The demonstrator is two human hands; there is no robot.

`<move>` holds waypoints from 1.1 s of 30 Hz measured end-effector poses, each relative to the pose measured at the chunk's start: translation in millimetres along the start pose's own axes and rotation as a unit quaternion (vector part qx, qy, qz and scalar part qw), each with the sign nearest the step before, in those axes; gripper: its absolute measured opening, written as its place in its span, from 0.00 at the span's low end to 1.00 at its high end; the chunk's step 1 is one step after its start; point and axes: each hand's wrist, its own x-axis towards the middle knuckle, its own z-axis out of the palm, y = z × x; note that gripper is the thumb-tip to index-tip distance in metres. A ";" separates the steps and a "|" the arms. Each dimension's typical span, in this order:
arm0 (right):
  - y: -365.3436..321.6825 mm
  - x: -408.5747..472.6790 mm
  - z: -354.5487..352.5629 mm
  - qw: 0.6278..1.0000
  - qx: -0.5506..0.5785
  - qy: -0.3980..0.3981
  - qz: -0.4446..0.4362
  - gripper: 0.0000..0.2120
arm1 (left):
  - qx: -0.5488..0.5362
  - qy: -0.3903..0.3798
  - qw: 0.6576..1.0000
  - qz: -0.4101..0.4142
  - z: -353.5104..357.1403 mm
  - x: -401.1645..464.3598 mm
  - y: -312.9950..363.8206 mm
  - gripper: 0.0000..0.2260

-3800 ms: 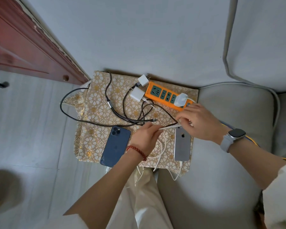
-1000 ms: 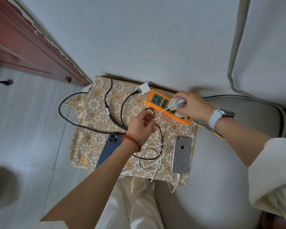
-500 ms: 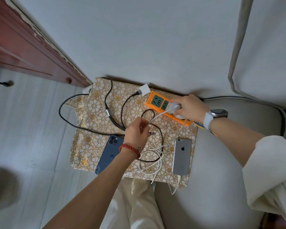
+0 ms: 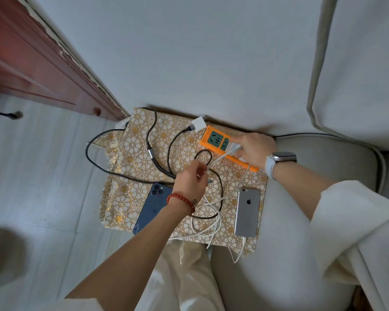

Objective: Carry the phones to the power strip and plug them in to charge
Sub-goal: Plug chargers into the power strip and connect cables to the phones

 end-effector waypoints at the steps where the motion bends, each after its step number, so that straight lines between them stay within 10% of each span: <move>1: -4.4 -4.9 2.6 1.000 0.024 0.006 0.005 0.18 | 0.005 -0.003 1.000 0.000 -0.9 -1.7 1.5 0.02; 8: -22.8 -62.4 0.5 0.960 0.256 0.097 0.063 0.26 | 0.058 -0.096 0.994 -0.010 -12.5 -29.4 4.8 0.12; 12: -54.6 -118.9 2.1 0.883 0.374 0.234 0.161 0.21 | 0.130 -0.019 0.985 -0.109 -32.0 -57.4 -24.7 0.19; 18: -99.6 -167.8 67.5 0.988 0.057 0.146 0.001 0.26 | 0.223 0.000 0.943 -0.245 -35.6 -88.7 -102.0 0.35; 33: -32.0 -151.4 99.1 0.995 -0.073 0.062 -0.010 0.29 | 0.273 0.074 0.927 -0.246 46.2 -85.0 -99.2 0.39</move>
